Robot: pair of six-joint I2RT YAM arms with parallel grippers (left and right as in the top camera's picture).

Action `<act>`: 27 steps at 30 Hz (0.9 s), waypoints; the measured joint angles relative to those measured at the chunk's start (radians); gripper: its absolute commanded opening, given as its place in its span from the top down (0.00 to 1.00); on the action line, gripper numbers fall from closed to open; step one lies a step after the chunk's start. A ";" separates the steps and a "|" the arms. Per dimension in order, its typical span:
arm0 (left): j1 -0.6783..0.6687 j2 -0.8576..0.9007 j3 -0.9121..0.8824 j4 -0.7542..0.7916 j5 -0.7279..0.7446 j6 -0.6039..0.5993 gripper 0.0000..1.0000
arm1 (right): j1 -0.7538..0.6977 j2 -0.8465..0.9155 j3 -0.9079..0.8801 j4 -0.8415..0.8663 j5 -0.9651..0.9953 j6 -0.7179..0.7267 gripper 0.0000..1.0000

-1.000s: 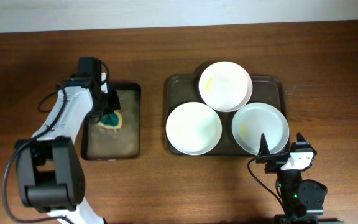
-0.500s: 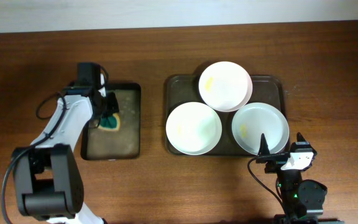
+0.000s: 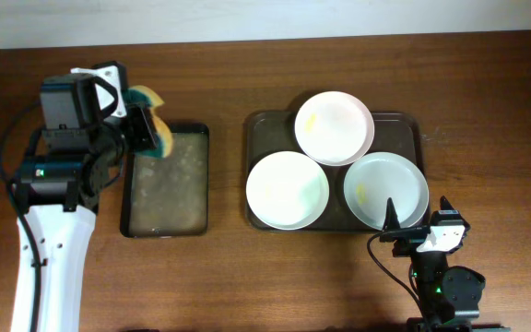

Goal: Clean dirty plates on tray and stack at the side
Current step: 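Lift the sponge and carry it to the front white plate, then reach the right gripper to the rim of the front white plate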

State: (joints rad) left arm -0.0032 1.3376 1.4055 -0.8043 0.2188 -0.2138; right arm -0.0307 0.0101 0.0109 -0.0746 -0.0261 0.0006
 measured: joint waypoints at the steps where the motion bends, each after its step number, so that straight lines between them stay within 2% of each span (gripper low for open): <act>1: -0.009 0.007 0.000 0.000 0.032 0.000 1.00 | 0.000 0.000 0.000 0.000 0.000 0.000 0.02; 7: -0.181 0.122 -0.042 0.003 0.129 -0.011 1.00 | 0.000 0.000 0.000 0.000 0.000 -0.001 0.02; 10: -0.296 0.229 -0.060 0.009 0.120 -0.067 1.00 | 0.000 0.000 0.000 0.000 0.000 0.000 0.02; 12: -0.381 0.329 -0.067 0.025 0.084 -0.145 1.00 | 0.000 0.000 0.000 0.000 0.000 0.000 0.02; 17: -0.514 0.481 -0.074 0.120 -0.010 -0.237 1.00 | 0.000 0.000 0.000 0.000 0.000 0.000 0.02; 23: -0.638 0.546 -0.076 0.217 -0.155 -0.374 1.00 | 0.000 0.000 0.000 0.000 0.000 0.000 0.02; 27: -0.678 0.570 -0.076 0.249 -0.202 -0.417 1.00 | 0.000 0.000 0.000 0.000 0.000 0.000 0.02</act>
State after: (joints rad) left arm -0.6807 1.9076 1.3293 -0.5549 0.0166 -0.6304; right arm -0.0307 0.0101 0.0109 -0.0746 -0.0257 0.0002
